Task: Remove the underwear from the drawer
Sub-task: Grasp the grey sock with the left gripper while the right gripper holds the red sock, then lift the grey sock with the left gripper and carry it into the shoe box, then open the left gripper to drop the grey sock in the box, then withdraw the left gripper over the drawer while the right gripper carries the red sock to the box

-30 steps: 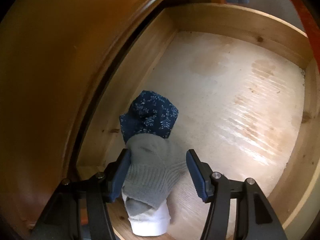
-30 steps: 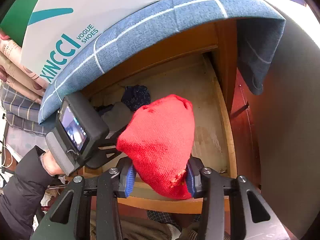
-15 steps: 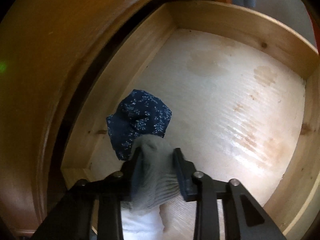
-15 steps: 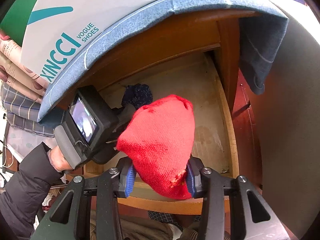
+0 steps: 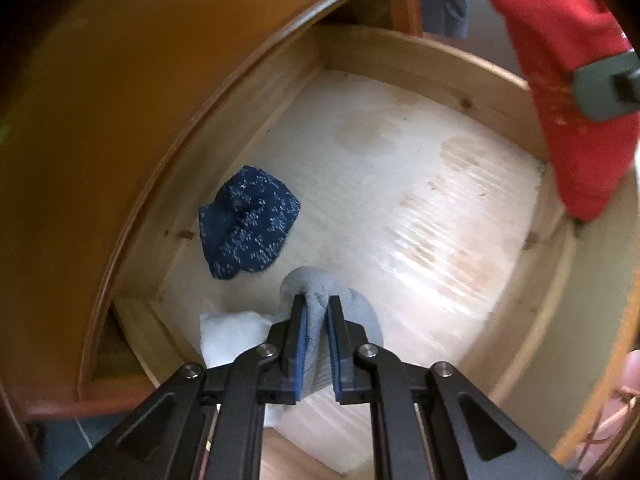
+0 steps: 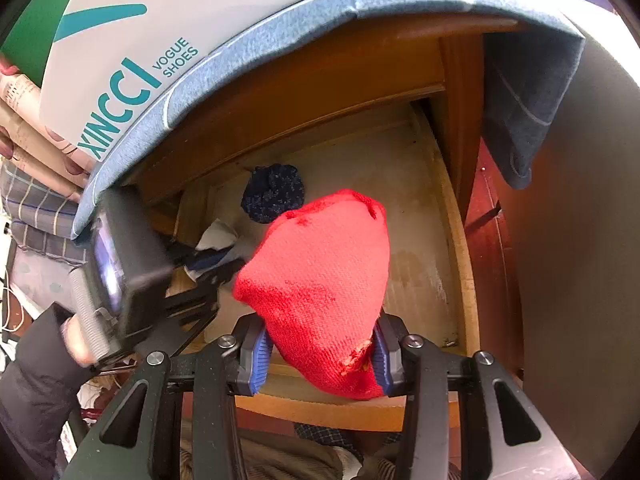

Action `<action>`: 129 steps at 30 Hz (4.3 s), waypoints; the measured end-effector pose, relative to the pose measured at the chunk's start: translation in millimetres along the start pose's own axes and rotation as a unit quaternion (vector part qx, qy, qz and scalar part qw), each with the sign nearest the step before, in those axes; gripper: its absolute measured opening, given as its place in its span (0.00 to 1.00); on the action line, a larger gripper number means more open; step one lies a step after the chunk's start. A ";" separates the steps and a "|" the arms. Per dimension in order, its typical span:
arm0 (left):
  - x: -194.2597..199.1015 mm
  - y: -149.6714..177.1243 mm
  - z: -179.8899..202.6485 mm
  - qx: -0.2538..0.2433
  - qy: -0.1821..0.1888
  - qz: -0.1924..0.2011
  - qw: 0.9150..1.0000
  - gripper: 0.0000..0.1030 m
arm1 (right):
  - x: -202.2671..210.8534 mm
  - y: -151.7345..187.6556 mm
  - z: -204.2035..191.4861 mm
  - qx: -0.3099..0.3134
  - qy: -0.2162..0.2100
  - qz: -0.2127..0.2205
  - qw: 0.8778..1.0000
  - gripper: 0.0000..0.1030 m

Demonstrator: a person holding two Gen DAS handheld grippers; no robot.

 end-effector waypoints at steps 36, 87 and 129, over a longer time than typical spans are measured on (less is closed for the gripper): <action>175.3 31.1 -51.2 0.295 0.032 0.114 0.948 0.09 | -7.4 4.5 -4.9 0.022 0.037 -0.015 0.999 0.37; 278.0 -143.2 -211.2 0.368 -0.034 0.181 0.912 0.09 | -18.3 8.8 -16.0 0.079 0.087 -0.048 0.992 0.36; 277.6 -25.1 -117.1 0.350 -0.076 0.218 0.908 0.49 | -13.3 6.7 -24.8 0.101 0.084 -0.029 0.991 0.36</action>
Point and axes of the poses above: each gripper's, at about its wrist camera, not at the fingertips, and x roughly against the way its jaws point, z to its right, y to its underside, the point moved 9 cm from there along -x, roughly the way its jaws point, and after that the axes turned 9 degrees about x, right-handed, at the moved point
